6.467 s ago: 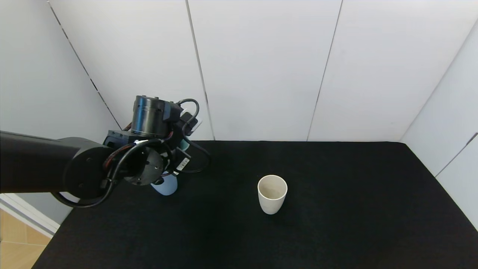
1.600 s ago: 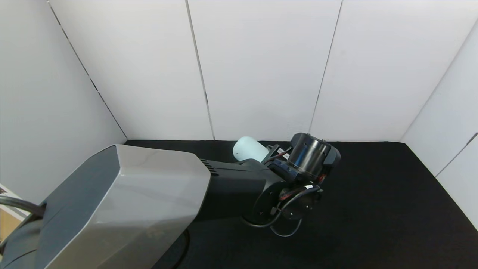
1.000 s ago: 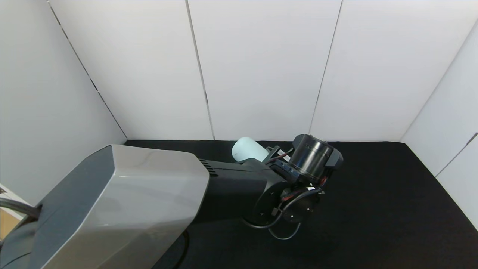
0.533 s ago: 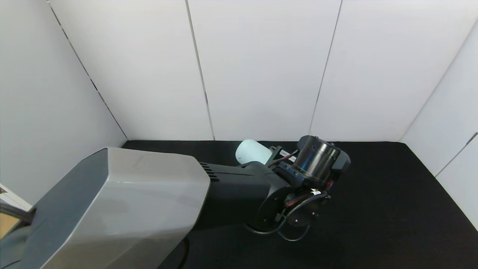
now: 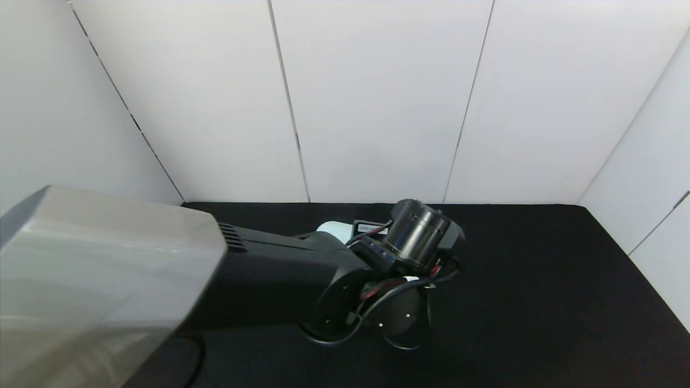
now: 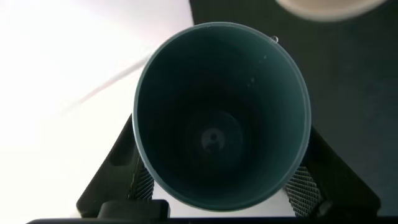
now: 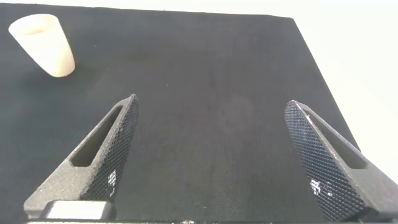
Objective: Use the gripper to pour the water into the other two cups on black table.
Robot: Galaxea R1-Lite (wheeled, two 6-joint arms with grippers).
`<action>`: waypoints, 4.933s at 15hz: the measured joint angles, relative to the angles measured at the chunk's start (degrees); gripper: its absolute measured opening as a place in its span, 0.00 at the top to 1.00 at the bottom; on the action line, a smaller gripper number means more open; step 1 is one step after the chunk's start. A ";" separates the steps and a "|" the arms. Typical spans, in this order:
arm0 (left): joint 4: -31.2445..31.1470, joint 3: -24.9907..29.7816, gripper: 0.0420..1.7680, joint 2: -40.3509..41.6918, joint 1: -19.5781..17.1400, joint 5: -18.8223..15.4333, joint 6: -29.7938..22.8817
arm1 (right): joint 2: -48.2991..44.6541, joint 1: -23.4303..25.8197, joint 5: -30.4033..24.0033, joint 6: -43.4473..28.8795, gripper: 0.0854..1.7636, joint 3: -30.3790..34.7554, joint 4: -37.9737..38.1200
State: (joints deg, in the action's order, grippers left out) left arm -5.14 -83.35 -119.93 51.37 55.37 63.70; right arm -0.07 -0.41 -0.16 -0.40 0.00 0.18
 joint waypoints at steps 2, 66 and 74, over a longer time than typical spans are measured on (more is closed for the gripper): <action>0.24 5.75 0.36 5.10 -3.00 -3.50 -8.50 | 0.00 0.00 0.02 0.02 0.03 0.00 0.00; 45.61 55.59 0.04 29.88 -26.15 -38.06 -67.63 | 0.00 0.00 0.02 0.00 0.03 0.00 0.00; 42.29 65.62 0.04 44.82 -25.72 -36.17 -67.33 | 0.00 0.00 0.00 0.00 0.03 0.00 -0.02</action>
State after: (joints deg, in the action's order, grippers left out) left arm 37.14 -17.73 -75.11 25.65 19.20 -3.63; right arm -0.07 -0.41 -0.16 -0.40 0.00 0.16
